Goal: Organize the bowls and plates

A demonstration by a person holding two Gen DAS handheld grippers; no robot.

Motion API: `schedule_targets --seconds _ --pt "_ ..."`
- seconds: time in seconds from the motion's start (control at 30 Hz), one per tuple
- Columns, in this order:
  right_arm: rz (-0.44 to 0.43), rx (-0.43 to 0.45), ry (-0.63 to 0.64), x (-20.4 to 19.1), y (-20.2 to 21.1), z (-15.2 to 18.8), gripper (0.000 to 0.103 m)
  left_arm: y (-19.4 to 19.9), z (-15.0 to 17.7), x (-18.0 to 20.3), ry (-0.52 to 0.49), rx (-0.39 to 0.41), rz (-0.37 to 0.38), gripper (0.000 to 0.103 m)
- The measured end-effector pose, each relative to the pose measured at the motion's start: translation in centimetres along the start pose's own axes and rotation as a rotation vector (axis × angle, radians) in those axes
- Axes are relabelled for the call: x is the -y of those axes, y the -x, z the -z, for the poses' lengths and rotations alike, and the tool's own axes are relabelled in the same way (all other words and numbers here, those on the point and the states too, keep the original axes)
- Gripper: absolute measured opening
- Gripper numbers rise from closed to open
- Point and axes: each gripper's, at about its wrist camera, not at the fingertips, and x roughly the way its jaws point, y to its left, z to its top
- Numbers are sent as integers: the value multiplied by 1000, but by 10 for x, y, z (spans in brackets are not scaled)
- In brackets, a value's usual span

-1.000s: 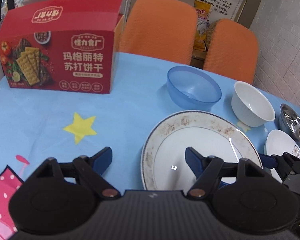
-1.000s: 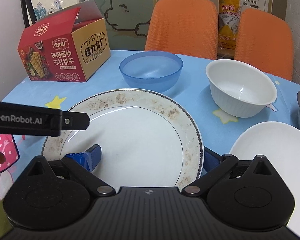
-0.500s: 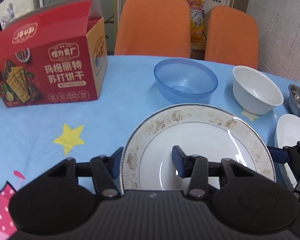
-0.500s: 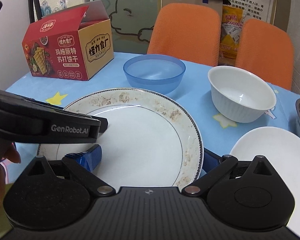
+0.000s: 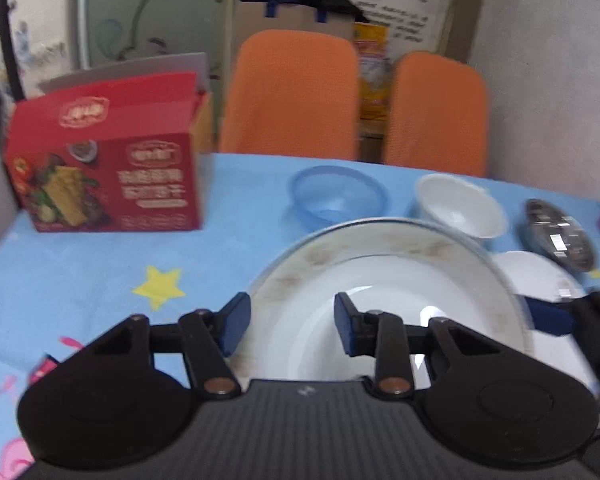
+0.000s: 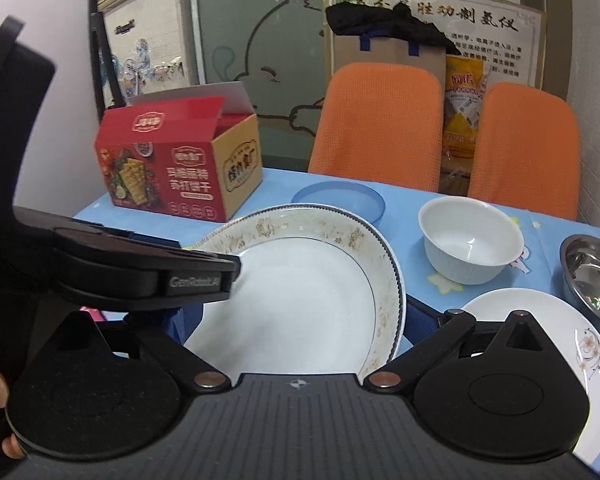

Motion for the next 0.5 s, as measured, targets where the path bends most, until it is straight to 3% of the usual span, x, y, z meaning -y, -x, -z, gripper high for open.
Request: schedule_targets --seconds 0.1,0.17,0.23,0.33,0.37,0.4,0.43,0.5 --pt "-40 3 -85 0 9 10 86 3 11 5 -6 -5 -65 52" --pt "-5 -33 -88 1 -4 18 86 -12 17 -1 -9 -32 -74 52" --pt "13 -78 -81 2 -18 21 85 -20 18 -11 31 -50 -70 44" --pt "9 -90 -69 8 -25 24 85 -18 16 -17 9 -13 -109 45" --pt "9 -102 -65 11 -29 25 85 -17 15 -21 7 -5 -127 49" --pt "5 -120 -66 14 -33 26 85 -16 15 -26 10 -8 -132 64" --pt "-17 -144 -88 18 -37 29 86 -15 15 -33 9 -19 -143 71" --pt "-76 -180 -145 27 -40 34 86 -16 18 -43 -14 -47 -193 72"
